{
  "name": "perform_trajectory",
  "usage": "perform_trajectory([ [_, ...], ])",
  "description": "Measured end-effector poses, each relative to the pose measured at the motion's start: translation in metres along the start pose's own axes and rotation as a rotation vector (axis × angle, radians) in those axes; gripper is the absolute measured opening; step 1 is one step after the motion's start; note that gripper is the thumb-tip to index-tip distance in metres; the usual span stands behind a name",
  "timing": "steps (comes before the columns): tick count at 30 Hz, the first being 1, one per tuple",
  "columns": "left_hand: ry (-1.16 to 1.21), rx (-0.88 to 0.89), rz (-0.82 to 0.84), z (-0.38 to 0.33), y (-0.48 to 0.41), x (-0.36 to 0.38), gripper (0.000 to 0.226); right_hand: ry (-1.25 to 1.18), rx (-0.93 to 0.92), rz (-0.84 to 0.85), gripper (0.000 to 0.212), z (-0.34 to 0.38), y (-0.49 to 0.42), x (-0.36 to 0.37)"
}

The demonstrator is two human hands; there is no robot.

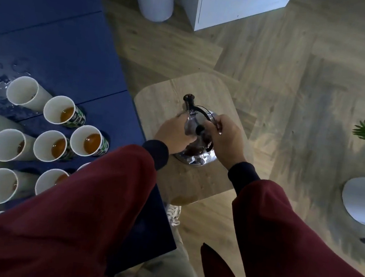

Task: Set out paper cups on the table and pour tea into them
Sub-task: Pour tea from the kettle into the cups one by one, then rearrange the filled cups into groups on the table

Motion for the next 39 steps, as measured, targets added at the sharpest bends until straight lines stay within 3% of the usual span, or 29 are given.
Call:
perform_trajectory([
  [3,-0.065,0.020,-0.003,-0.002,0.000,0.004,0.037,0.040,-0.089,-0.055,0.025,-0.006,-0.005,-0.001],
  [6,-0.093,0.005,0.022,0.002,0.002,0.010,0.060,0.150,-0.143,-0.125,0.031,-0.011,-0.005,-0.006],
  [9,-0.069,-0.019,0.083,0.009,0.005,0.022,0.073,0.427,-0.250,-0.188,0.045,-0.015,0.004,-0.011],
  [11,-0.085,-0.035,0.111,0.013,0.006,0.029,0.082,0.488,-0.286,-0.144,0.048,-0.021,0.014,-0.004],
  [15,-0.109,-0.069,0.095,0.017,0.007,0.037,0.091,0.528,-0.023,0.105,0.057,-0.049,0.021,0.018],
  [19,-0.084,-0.077,0.098,0.016,0.006,0.038,0.094,0.505,0.000,0.175,0.060,-0.046,0.018,0.018],
  [24,0.013,-0.092,0.104,0.008,0.010,0.026,0.064,0.478,0.030,0.146,0.057,-0.039,0.015,0.009],
  [27,0.033,-0.123,0.053,0.006,0.019,-0.007,0.063,0.467,-0.024,0.065,0.052,-0.010,0.009,0.004],
  [33,0.032,-0.116,-0.108,0.016,0.047,-0.104,0.051,0.326,-0.273,-0.078,0.041,0.097,0.005,0.022],
  [39,0.051,-0.128,-0.284,0.064,0.093,-0.204,0.038,0.251,-0.415,0.017,0.038,0.203,0.015,0.086],
])
Point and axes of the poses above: each hand's wrist, its own y-axis away from the middle knuckle, its own x-axis out of the palm, z = x × y, the point moved 9 cm from there along -y, towards the middle knuckle, and after that the axes turned 2 degrees about -z, right-handed, at the moved point
